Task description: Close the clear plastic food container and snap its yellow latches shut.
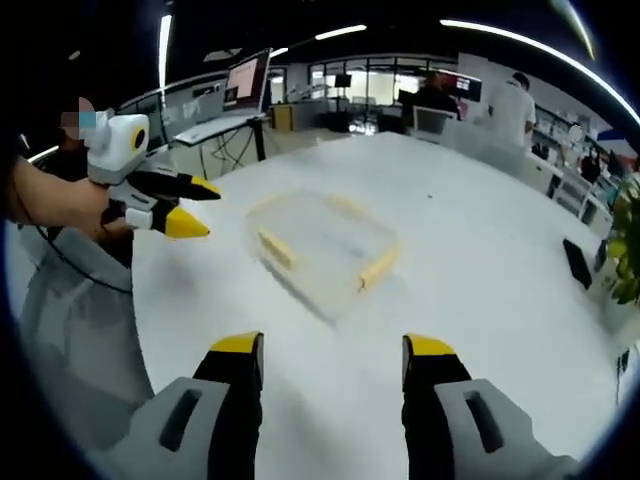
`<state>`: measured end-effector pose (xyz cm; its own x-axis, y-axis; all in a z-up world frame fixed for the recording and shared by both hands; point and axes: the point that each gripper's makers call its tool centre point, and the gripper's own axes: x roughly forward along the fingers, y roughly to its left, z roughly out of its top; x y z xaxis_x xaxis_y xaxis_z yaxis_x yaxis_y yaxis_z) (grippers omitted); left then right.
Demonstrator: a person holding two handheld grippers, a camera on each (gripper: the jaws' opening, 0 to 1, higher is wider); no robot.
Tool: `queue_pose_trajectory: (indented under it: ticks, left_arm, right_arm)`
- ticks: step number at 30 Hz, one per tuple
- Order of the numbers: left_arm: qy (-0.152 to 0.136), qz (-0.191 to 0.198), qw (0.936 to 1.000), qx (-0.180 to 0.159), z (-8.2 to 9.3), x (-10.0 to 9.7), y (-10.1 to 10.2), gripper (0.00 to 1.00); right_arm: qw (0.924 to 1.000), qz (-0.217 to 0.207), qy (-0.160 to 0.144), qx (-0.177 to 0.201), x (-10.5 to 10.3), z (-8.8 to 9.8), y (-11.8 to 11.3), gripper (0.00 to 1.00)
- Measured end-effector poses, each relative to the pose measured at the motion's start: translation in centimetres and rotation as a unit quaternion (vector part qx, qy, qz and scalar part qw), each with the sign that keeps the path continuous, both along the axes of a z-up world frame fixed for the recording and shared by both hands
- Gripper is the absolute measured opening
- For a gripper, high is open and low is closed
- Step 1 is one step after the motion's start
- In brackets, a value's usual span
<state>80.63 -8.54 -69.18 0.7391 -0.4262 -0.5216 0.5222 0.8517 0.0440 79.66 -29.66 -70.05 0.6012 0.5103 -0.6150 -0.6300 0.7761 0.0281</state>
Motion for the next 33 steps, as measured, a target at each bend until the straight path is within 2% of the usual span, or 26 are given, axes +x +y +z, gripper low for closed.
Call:
queue_pose_trajectory:
  ticks: [2,5,7,9,14,17,18,19,20,23,26,28,31,33]
  left_arm:
    - [0.002,0.01,0.9998,-0.016,0.5,-1.3,0.5,0.39]
    - [0.01,0.015,0.9997,-0.015,0.6,-2.9,1.8,0.39]
    - [0.013,0.023,0.9995,-0.02,1.0,-4.0,2.7,0.39]
    - [0.027,0.025,0.9988,-0.033,1.0,-5.2,3.2,0.39]
    - [0.02,0.031,0.9982,-0.047,2.1,-7.5,3.9,0.4]
    - [0.01,0.044,0.9975,-0.055,2.6,-8.6,4.3,0.41]
    - [0.006,0.043,0.9976,-0.053,2.8,-8.7,4.3,0.41]
    - [-0.018,0.039,0.9977,-0.053,3.6,-8.3,4.1,0.41]
    - [-0.031,0.036,0.9973,-0.056,4.0,-8.1,4.0,0.41]
    - [-0.021,0.034,0.9979,-0.05,3.5,-8.3,3.7,0.42]
    - [-0.028,0.027,0.9983,-0.043,3.6,-8.6,3.4,0.42]
    - [-0.033,0.027,0.9982,-0.041,3.8,-8.6,3.5,0.42]
    - [-0.03,0.032,0.9981,-0.044,3.7,-8.5,3.5,0.43]
    - [-0.031,0.035,0.998,-0.042,3.7,-8.5,3.6,0.43]
  right_arm:
    - [0.9995,-0.031,-0.002,0.004,-1.0,0.3,-0.3,0.58]
    - [0.9971,-0.073,-0.007,0.022,-2.3,0.8,-0.2,0.62]
    - [0.9963,-0.081,-0.003,0.026,-3.4,1.0,0.4,0.63]
    - [0.9961,-0.085,-0.003,0.027,-4.5,1.3,1.2,0.64]
    - [0.9927,-0.113,-0.023,0.036,-6.2,2.9,2.2,0.66]
    - [0.9918,-0.119,-0.019,0.044,-7.2,3.1,2.8,0.66]
    - [0.9912,-0.122,-0.021,0.046,-7.5,3.3,2.9,0.66]
    - [0.9909,-0.125,-0.024,0.045,-7.7,3.4,2.9,0.66]
    - [0.9906,-0.126,-0.03,0.043,-7.8,3.5,2.9,0.66]
    - [0.9897,-0.127,-0.062,0.025,-7.9,3.8,2.5,0.65]
    - [0.9887,-0.131,-0.069,0.025,-8.1,4.0,2.2,0.64]
    - [0.9849,-0.139,-0.089,0.052,-7.4,5.1,2.1,0.65]
    - [0.9854,-0.147,-0.073,0.043,-7.6,4.2,1.4,0.65]
    - [0.9863,-0.142,-0.074,0.04,-7.7,4.2,1.6,0.64]
